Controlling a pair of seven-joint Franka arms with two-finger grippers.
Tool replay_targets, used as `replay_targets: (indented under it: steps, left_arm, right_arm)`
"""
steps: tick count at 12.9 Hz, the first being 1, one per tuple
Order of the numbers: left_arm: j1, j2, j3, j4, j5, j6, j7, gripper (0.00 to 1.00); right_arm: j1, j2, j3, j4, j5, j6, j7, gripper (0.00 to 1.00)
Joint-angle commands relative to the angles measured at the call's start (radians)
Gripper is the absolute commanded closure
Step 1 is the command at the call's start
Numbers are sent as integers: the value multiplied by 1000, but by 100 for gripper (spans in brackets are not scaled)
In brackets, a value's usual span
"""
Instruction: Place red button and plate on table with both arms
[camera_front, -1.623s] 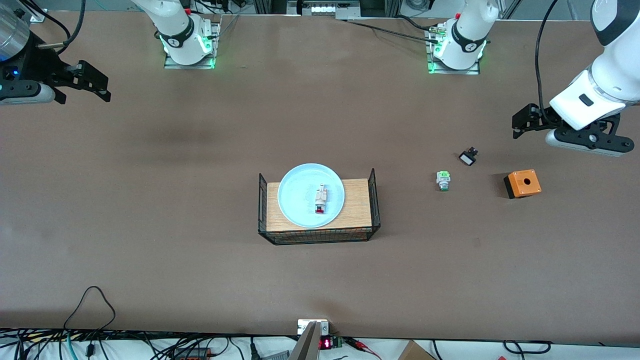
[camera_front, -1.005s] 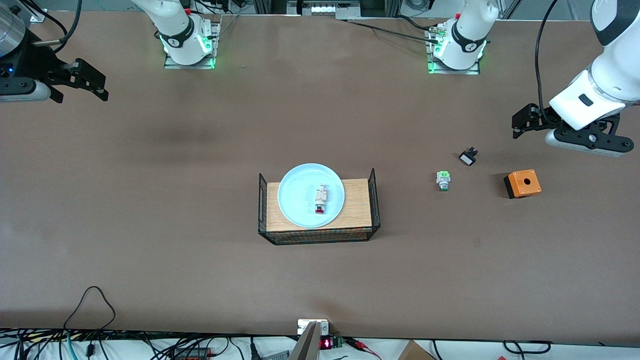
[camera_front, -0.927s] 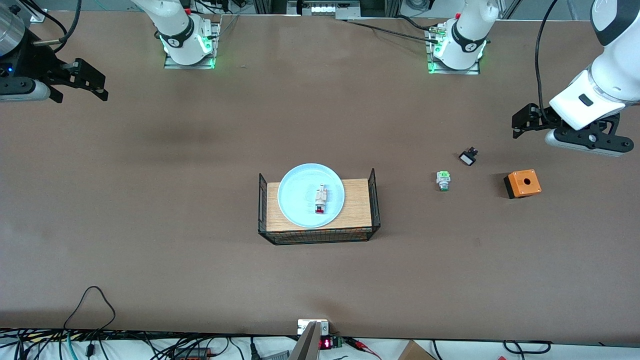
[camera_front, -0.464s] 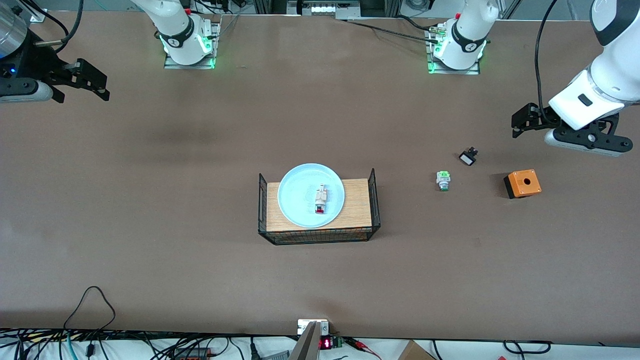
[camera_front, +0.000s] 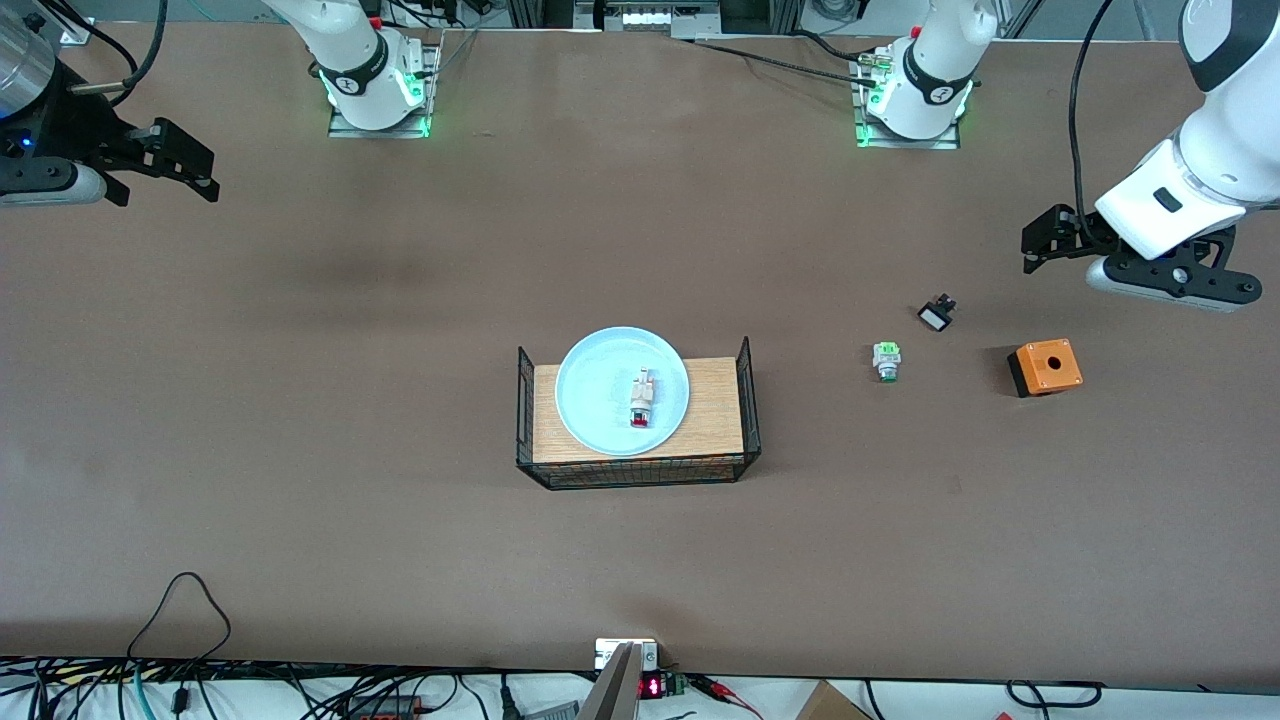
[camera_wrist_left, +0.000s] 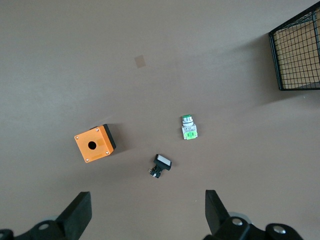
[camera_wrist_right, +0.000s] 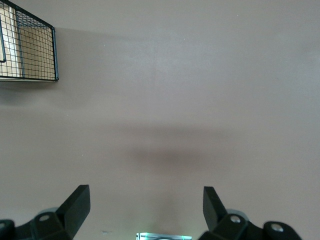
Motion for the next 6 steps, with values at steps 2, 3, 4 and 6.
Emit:
replay_targets:
  steps: [2,3,4,6]
  left_arm:
    - [-15,15,-8,48,-50,-50,-25,0]
    - [-16,24,-8,66,-59,-84,-25,0]
    - [-19,29,-11,85,-96,-93,-56,0]
    - [-42,72,-104,155,-111,-101,-256,0]
  right_arm:
    - [-9,2,-2,10,-12,-18,8,0]
    - [-14,0,-2,10,-13,-12,11,0]
    - [-28,0,-11,12,-6,-3,11,0]
    - [-26,-3,-14,13,3,13,11,0]
